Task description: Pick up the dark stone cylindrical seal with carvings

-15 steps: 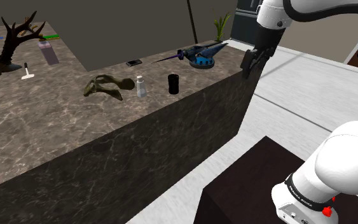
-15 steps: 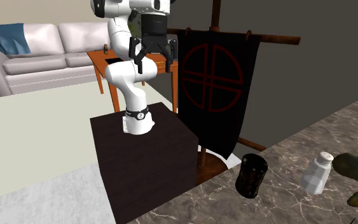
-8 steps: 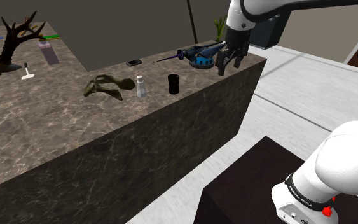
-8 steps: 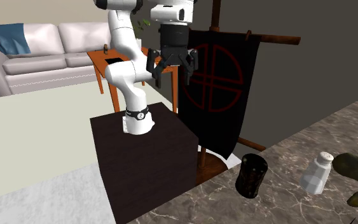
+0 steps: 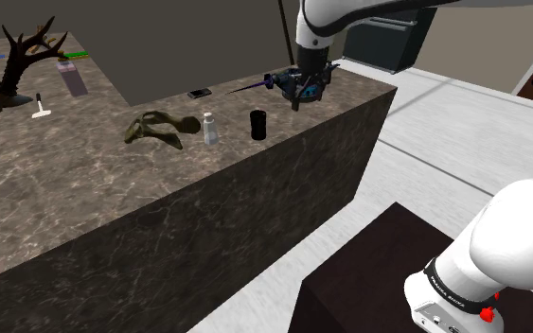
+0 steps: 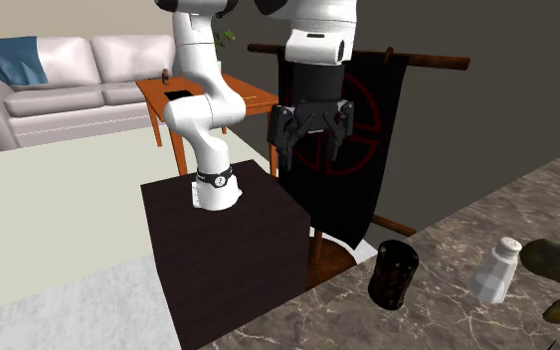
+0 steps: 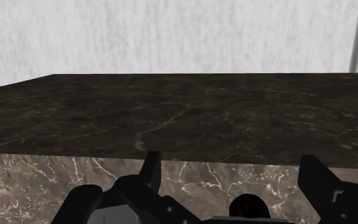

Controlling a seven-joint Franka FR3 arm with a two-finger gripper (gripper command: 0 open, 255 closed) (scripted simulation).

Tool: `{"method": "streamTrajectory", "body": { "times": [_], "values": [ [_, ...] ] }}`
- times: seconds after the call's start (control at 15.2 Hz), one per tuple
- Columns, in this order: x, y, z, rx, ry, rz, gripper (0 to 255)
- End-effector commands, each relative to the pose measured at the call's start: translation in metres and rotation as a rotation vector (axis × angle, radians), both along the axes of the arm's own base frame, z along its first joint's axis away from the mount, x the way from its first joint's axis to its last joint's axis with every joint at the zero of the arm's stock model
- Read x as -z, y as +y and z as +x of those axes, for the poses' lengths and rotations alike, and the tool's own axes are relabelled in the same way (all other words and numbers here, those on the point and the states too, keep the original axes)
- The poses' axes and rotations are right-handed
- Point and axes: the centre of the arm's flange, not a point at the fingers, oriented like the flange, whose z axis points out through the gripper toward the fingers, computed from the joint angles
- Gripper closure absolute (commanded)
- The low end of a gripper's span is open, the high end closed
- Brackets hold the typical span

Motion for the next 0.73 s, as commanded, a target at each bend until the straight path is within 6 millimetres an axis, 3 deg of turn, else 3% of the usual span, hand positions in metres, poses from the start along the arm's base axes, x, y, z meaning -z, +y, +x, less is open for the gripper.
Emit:
{"method": "streamTrajectory", "body": {
  "times": [0.0, 0.66],
  "values": [
    [0.01, 0.006, 0.03, -0.001, 0.01, 0.006, 0],
    [0.05, 0.037, 0.157, -0.005, 0.056, 0.034, 0]
  ]
}}
